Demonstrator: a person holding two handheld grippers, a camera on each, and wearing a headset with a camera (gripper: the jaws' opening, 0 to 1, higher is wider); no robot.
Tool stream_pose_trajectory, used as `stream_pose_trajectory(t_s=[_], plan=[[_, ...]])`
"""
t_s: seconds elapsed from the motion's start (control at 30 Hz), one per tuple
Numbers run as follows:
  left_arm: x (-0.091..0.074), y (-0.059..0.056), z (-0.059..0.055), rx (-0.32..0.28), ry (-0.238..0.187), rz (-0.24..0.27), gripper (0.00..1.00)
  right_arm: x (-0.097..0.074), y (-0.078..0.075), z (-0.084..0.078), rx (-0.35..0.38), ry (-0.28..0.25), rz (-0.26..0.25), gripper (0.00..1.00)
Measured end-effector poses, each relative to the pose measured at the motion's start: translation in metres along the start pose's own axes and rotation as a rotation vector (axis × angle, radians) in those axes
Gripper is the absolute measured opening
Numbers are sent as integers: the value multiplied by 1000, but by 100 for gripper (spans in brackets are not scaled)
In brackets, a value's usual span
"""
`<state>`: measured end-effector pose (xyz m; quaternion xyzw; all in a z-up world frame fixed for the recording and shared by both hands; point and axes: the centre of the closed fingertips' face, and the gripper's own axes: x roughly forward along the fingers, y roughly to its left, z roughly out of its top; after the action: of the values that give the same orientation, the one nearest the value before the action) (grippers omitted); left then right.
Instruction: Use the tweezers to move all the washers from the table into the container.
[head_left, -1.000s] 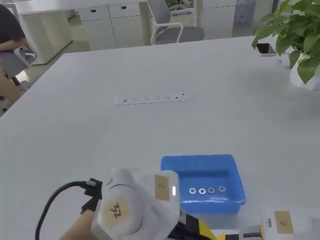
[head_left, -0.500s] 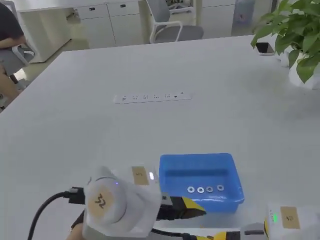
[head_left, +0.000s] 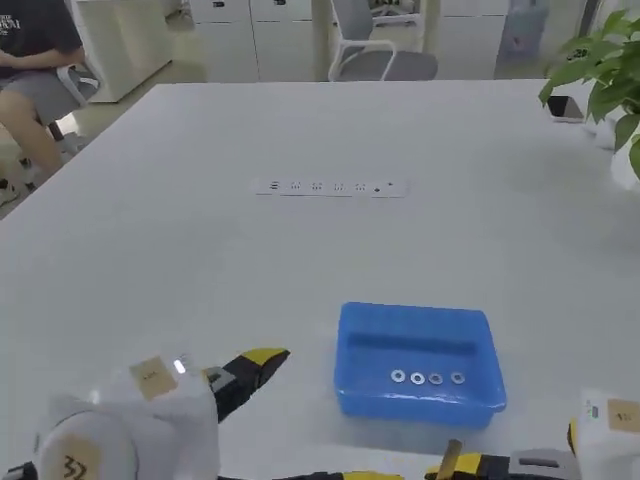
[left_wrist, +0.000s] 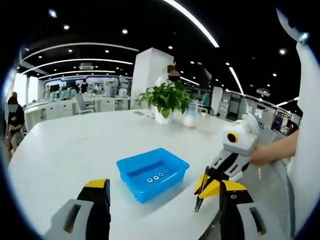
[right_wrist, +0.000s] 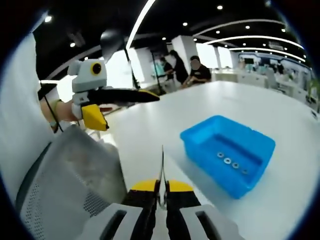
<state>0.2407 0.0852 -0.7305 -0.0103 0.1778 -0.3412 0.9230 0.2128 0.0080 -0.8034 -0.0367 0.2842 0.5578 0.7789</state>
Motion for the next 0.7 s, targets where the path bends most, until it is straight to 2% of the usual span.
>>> stream_pose_trajectory(t_s=[0.1, 0.13, 0.2, 0.23, 0.37, 0.53, 0.7], plan=[[-4, 6, 3, -14, -38, 56, 97, -3, 0, 6, 12, -22, -2, 3], [-5, 9, 4, -9, -52, 82, 98, -3, 0, 10, 35, -40, -4, 3], [-6, 12, 8, 12, -69, 105, 99, -3, -2, 12, 52, -44, -17, 3], [-7, 16, 13, 31, -95, 127, 99, -4, -2, 13, 61, -46, -22, 3], [-12, 24, 13, 20, -114, 163, 99, -6, -3, 19, 100, -69, -28, 3], [-14, 29, 18, -28, -159, 167, 99, -11, -4, 27, 91, -72, -38, 3], [-15, 30, 19, -22, -164, 170, 98, -16, -12, 37, 114, -93, -51, 3]])
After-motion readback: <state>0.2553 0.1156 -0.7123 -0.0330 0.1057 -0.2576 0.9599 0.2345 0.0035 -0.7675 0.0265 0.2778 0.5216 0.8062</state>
